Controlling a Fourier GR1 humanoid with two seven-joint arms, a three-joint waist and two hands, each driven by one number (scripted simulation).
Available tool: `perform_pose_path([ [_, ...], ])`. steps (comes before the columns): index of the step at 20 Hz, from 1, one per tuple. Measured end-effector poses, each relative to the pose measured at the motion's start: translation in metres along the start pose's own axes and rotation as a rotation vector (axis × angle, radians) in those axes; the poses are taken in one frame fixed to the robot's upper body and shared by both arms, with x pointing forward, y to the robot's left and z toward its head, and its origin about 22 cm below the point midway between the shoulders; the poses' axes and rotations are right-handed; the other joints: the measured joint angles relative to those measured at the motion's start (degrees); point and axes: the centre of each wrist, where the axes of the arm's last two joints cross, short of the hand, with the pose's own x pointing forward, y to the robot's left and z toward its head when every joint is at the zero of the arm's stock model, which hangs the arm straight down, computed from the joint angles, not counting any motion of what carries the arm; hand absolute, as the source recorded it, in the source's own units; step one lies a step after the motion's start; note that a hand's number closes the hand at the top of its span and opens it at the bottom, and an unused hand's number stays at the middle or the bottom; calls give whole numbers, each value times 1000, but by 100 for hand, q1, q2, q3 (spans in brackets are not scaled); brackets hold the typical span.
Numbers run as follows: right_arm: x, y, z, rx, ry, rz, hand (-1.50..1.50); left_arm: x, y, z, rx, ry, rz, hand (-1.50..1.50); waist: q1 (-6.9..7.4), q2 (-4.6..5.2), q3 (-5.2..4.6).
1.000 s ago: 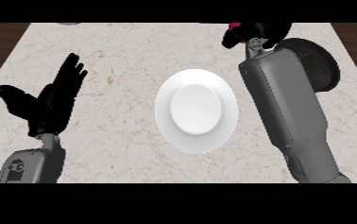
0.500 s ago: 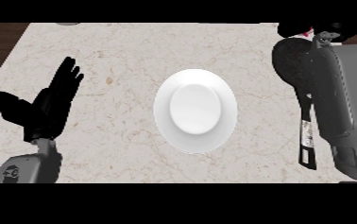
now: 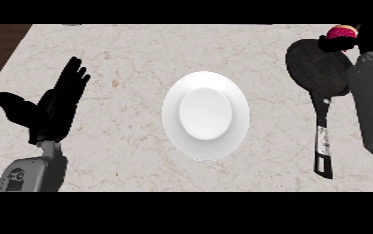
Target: Pick the cupcake from the plate and place it in the pan
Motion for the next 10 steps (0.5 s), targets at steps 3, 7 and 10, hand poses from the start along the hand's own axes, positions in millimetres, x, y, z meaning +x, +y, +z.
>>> perform_pose_path([
  [3, -23, 10, -6, 27, -22, -25, 150, 1, -2, -2, -9, -5, 1, 0, 31, 10, 1],
  [7, -45, 34, -2, 50, -28, -25, 150, 6, -6, -2, -20, -9, 2, 0, 98, 39, 6],
  [10, -63, 45, 0, 96, 16, 6, 150, 9, -5, 0, -29, -11, 6, 0, 161, 56, 9],
])
